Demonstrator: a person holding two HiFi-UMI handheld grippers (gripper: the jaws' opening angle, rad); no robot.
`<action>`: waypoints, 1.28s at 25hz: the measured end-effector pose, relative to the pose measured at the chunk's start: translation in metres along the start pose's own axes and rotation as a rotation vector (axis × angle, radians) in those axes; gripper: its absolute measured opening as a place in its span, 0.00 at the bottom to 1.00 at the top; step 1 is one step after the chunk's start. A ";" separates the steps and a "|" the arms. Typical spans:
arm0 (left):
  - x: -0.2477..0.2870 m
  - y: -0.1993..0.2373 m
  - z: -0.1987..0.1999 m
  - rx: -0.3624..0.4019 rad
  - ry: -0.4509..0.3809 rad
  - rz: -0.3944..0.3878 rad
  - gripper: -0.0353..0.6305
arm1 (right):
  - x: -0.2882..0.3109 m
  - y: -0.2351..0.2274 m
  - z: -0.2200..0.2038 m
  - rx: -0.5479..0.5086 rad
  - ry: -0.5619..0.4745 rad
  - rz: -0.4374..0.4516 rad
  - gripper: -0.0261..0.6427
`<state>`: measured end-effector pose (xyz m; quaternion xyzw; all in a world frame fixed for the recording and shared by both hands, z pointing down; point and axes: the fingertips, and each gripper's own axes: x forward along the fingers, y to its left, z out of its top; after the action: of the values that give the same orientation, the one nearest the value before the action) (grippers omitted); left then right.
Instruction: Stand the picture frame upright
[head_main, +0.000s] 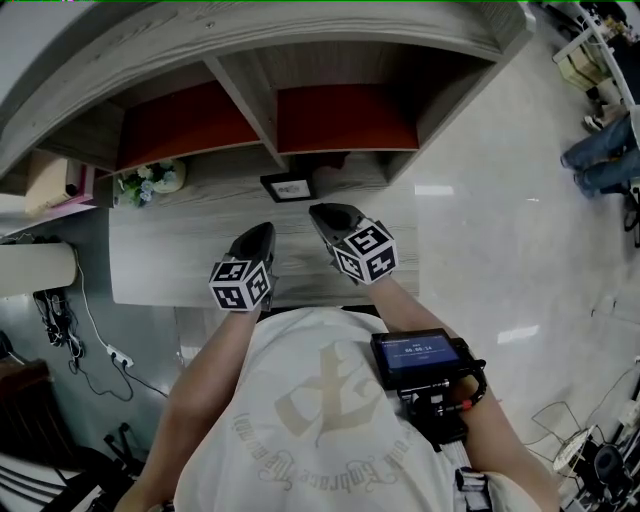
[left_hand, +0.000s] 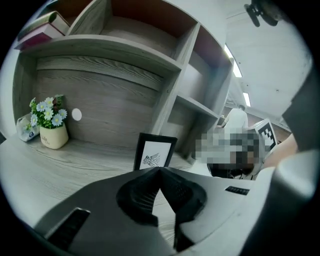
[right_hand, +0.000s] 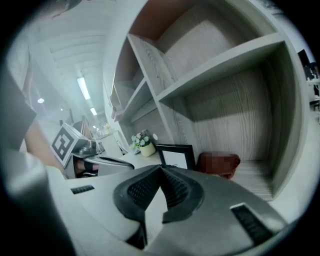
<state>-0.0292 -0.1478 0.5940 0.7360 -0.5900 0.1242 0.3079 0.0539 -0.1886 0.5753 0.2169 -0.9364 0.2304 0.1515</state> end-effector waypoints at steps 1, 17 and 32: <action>-0.004 -0.001 -0.002 -0.002 -0.001 -0.002 0.07 | -0.002 0.003 -0.001 0.001 -0.002 0.008 0.04; -0.065 -0.009 -0.016 -0.042 -0.034 -0.020 0.07 | -0.045 0.042 -0.020 -0.001 -0.011 0.042 0.04; -0.079 -0.017 -0.002 0.084 -0.027 -0.075 0.07 | -0.040 0.058 -0.006 -0.030 -0.041 0.059 0.04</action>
<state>-0.0343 -0.0823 0.5475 0.7713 -0.5604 0.1275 0.2733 0.0620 -0.1259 0.5439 0.1917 -0.9488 0.2159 0.1285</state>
